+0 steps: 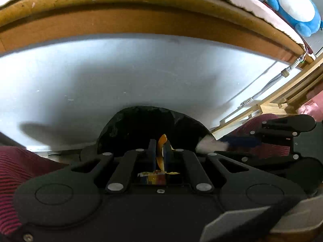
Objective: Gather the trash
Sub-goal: 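Carry apple slice and paper packet to the bin and open both grippers, then move both tools back over the bed toward the plastic bag and foil, then grasp the gold foil wrapper with the right gripper while the left grasps the plastic bag, then carry foil wrapper and plastic bag down into the bin and open both grippers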
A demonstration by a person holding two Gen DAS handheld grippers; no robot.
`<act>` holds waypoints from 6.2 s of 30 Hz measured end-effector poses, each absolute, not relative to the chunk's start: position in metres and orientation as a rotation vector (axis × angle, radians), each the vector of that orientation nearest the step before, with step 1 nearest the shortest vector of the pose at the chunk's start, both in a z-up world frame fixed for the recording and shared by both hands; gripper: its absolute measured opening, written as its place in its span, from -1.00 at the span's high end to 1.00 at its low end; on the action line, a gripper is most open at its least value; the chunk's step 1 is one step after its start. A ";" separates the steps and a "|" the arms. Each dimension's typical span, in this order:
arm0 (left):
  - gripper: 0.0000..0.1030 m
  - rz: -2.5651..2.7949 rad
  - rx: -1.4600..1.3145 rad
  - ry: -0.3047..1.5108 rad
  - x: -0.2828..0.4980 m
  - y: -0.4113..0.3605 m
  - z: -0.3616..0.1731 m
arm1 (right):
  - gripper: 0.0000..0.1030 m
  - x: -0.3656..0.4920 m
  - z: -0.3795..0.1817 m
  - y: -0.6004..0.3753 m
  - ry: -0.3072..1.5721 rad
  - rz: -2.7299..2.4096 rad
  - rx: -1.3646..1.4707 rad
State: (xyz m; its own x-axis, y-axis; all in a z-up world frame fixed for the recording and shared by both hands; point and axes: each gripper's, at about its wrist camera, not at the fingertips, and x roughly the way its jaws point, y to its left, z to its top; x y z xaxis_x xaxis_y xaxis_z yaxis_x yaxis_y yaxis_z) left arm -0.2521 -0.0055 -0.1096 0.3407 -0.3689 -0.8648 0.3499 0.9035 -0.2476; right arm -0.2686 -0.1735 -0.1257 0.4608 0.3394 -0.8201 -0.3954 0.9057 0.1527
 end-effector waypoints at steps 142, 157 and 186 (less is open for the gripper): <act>-0.60 -0.415 -0.105 0.469 -0.082 -0.062 0.062 | 0.11 -0.028 0.017 -0.279 0.648 0.190 0.209; -0.01 -0.561 -0.138 0.569 -0.061 -0.078 0.042 | 0.11 -0.051 0.010 -0.300 0.657 0.186 0.259; 0.09 -0.561 -0.153 0.564 -0.128 -0.051 0.055 | 0.13 -0.120 0.017 -0.287 0.633 0.242 0.218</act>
State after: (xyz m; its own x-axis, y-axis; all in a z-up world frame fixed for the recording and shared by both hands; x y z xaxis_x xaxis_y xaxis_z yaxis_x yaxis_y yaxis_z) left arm -0.1278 -0.0515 0.0546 0.7006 -0.5426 -0.4633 0.4611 0.8399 -0.2863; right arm -0.1198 -0.2871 0.0167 0.7799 0.2884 -0.5555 -0.1561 0.9491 0.2736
